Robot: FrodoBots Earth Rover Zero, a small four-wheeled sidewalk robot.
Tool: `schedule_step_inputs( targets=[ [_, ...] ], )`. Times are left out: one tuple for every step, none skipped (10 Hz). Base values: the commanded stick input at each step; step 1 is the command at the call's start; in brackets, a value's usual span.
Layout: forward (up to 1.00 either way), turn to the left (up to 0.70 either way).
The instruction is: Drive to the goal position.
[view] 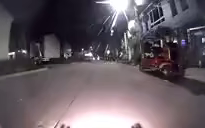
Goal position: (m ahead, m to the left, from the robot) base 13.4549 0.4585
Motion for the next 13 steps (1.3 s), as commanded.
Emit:
schedule_step_inputs(
  targets=[
    [0.70, 0.00],
    [0.70, 0.00],
    [0.70, 0.00],
    [0.70, 0.00],
    [0.70, 0.00],
    [0.70, 0.00],
    [0.70, 0.00],
    [0.70, 0.00],
    [0.70, 0.00],
    [0.70, 0.00],
    [0.70, 0.00],
    [0.70, 0.00],
    [0.70, -0.23]
  ],
)
